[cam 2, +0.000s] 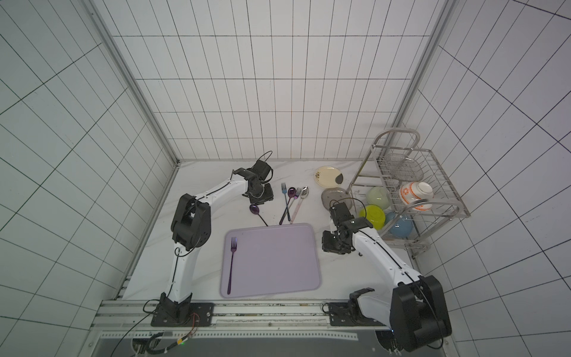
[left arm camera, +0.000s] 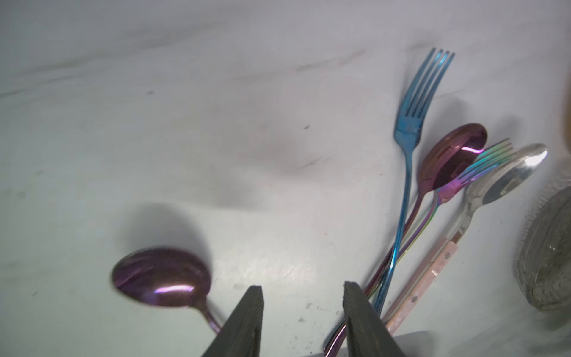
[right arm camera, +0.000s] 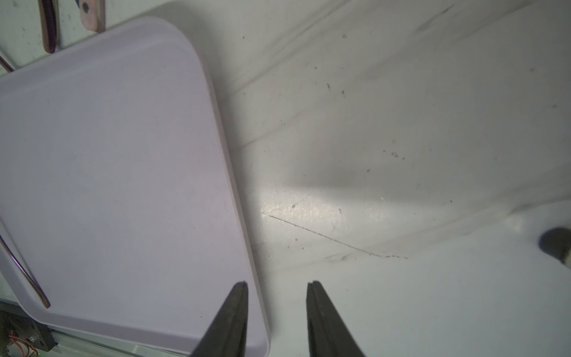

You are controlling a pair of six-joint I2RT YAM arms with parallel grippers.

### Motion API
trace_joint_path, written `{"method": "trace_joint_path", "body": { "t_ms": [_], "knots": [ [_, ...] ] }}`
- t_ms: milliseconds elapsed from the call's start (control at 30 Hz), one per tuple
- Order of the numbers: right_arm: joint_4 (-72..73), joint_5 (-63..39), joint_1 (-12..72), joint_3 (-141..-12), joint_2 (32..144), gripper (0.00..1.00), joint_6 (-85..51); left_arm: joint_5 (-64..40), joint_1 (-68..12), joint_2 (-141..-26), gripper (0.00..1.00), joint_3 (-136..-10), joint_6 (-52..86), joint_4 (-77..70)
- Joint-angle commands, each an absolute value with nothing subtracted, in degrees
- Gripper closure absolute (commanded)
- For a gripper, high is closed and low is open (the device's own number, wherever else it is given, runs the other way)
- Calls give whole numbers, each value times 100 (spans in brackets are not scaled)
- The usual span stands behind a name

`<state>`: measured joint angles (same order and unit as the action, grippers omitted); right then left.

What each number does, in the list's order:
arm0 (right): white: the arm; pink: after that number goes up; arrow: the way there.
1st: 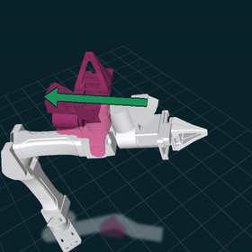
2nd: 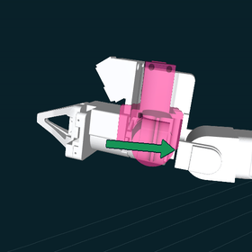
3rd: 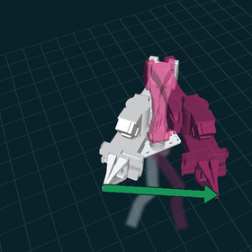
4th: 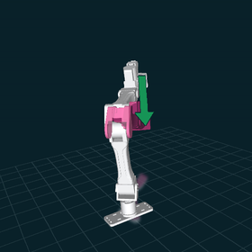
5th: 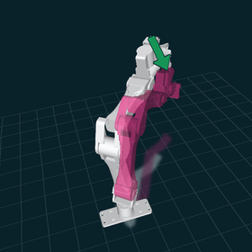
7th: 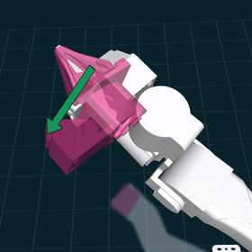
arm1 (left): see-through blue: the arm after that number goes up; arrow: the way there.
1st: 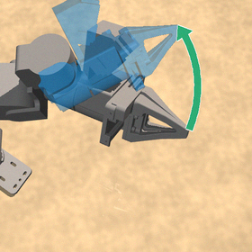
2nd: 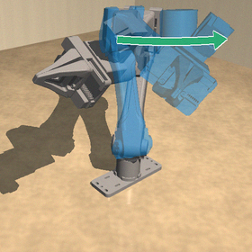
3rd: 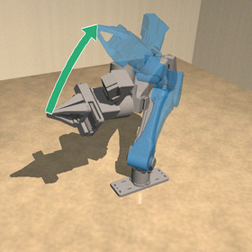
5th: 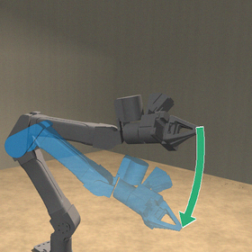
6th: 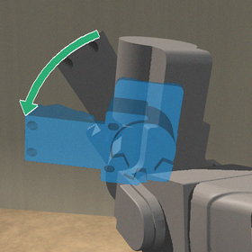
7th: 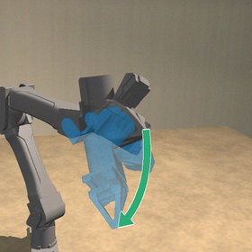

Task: Set the spoon and fork side by side
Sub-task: Pick up the spoon from the center of the board.

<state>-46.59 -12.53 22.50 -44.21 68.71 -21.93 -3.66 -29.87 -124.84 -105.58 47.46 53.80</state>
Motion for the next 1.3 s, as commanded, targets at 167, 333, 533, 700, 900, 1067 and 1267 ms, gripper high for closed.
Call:
{"method": "trace_joint_path", "body": {
  "t_ms": [167, 333, 533, 700, 900, 1067, 1267],
  "knots": [
    [-4755, -1169, 2250, -4394, 6761, 65, -2226, -195, -3089, -12486, 60, -9864, 6217, 5699],
    [-4755, -1160, 2250, -4377, 6677, 65, -2248, -150, -3170, -12612, 60, -9837, 6344, 5704],
    [-4751, -1160, 2255, -4367, 6618, 65, -2259, -163, -3177, -12796, 65, -9766, 6444, 5701],
    [-4740, -1157, 2250, -4368, 6652, 65, -2241, -124, -3165, -12908, 75, -9749, 6438, 5653],
    [-4732, -1151, 2249, -4368, 6653, 65, -2242, -63, -3121, -13013, 87, -9899, 6270, 5519],
    [-4735, -1151, 2250, -4368, 6660, 65, -2249, -74, -3043, -13219, 100, -10184, 5936, 5420],
    [-4755, -1160, 2248, -4377, 6729, 65, -2243, 56, -2921, -13276, 100, -10525, 5269, 5232]
  ]
}}
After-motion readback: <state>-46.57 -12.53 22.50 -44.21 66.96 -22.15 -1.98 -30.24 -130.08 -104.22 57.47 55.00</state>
